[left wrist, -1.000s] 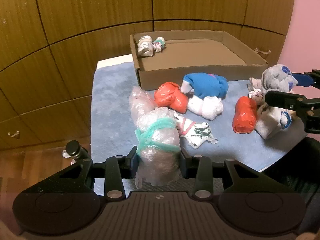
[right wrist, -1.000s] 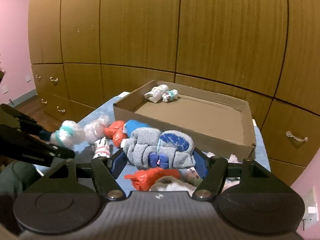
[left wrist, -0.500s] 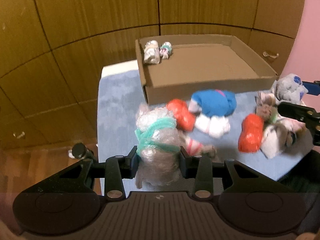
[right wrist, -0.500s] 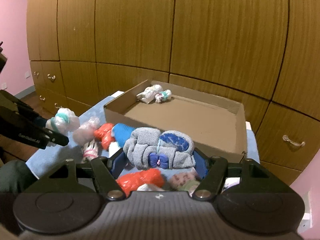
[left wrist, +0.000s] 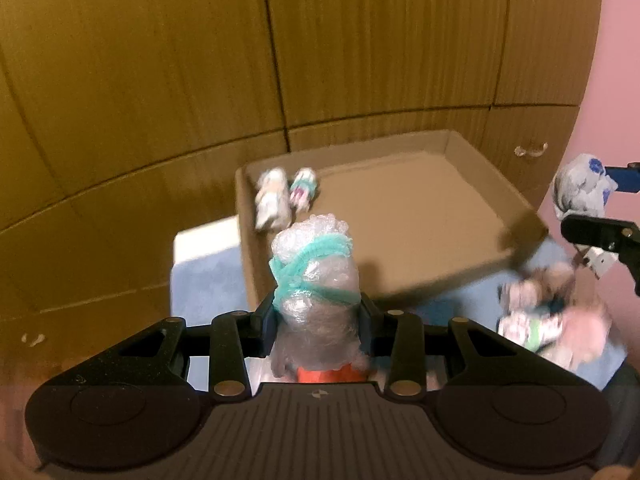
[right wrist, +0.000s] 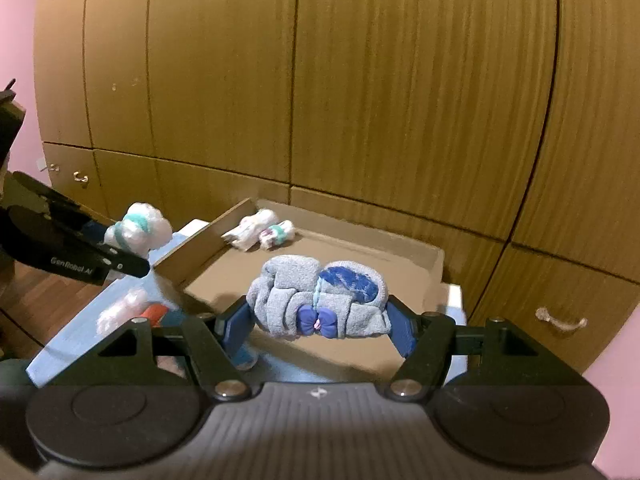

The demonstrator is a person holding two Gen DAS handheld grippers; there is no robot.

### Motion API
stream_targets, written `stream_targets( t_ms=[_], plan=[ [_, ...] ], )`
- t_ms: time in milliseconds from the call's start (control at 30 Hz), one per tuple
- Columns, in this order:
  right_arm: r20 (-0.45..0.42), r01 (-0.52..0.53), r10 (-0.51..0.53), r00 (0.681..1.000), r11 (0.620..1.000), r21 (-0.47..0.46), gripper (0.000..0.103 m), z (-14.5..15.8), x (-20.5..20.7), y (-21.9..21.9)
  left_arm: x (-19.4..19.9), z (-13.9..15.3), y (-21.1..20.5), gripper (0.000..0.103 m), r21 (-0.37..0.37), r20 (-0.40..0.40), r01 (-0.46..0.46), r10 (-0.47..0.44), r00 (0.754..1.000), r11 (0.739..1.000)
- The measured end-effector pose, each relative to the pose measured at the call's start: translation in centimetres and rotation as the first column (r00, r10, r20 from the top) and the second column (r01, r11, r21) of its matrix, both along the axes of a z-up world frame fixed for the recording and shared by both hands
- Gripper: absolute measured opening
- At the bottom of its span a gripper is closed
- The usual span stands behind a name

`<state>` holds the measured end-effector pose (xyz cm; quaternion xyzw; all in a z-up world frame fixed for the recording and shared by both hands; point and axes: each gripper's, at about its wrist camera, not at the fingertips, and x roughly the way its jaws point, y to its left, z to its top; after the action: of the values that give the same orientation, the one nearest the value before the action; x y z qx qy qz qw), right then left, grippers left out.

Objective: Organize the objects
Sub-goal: 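Carry both bundles into the tray beside the first rolls and open both grippers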

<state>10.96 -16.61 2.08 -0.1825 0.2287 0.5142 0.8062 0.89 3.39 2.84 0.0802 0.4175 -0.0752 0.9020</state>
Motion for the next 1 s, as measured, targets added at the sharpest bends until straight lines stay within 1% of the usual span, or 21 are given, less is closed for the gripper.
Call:
stream_targets(
  t_ms=[33,167,267,367,500,667,800,1000],
  plan=[
    [0.002,0.001,-0.001,1.0,1.0,-0.003,0.066,0.2,0.5,0.4,0.9,0.2,-0.1,0.046,-0.01,-0.003,0.007,-0.007,1.0,1.0],
    [-0.005,-0.004,0.004,1.0,1.0,-0.012,0.066,1.1,2.8,1.9,4.7,0.5,-1.0,0.046,-0.014,-0.004,0.038,-0.038,0.999,0.999],
    [-0.018,-0.018,0.018,1.0,0.999,-0.028,0.066,1.1,4.8,3.6,7.6,-0.1,-2.1,0.046,-0.008,-0.01,0.069,-0.069,0.998,0.998],
    [-0.019,-0.046,0.045,0.999,0.997,-0.055,0.066,0.8,6.7,5.8,10.9,-1.8,-2.6,0.046,-0.061,-0.058,0.071,-0.075,0.996,0.996],
    [-0.014,-0.072,0.07,0.997,0.991,-0.113,0.066,-0.9,9.0,8.7,14.9,-4.8,-3.2,0.046,-0.107,-0.105,0.083,-0.094,0.99,0.991],
    [-0.046,-0.089,0.082,0.996,0.982,-0.165,0.066,-3.5,11.6,12.0,18.7,-8.2,-3.4,0.046,-0.099,-0.138,0.095,-0.108,0.984,0.991],
    [-0.039,-0.151,0.147,0.988,0.966,-0.207,0.066,-5.1,12.6,14.4,20.5,-9.8,-2.8,0.046,-0.108,-0.151,0.088,-0.104,0.983,0.99],
    [-0.031,-0.226,0.226,0.974,0.936,-0.268,0.066,-7.4,13.5,17.1,22.1,-11.0,-1.3,0.046,-0.156,-0.166,0.071,-0.097,0.981,0.985]
  ],
)
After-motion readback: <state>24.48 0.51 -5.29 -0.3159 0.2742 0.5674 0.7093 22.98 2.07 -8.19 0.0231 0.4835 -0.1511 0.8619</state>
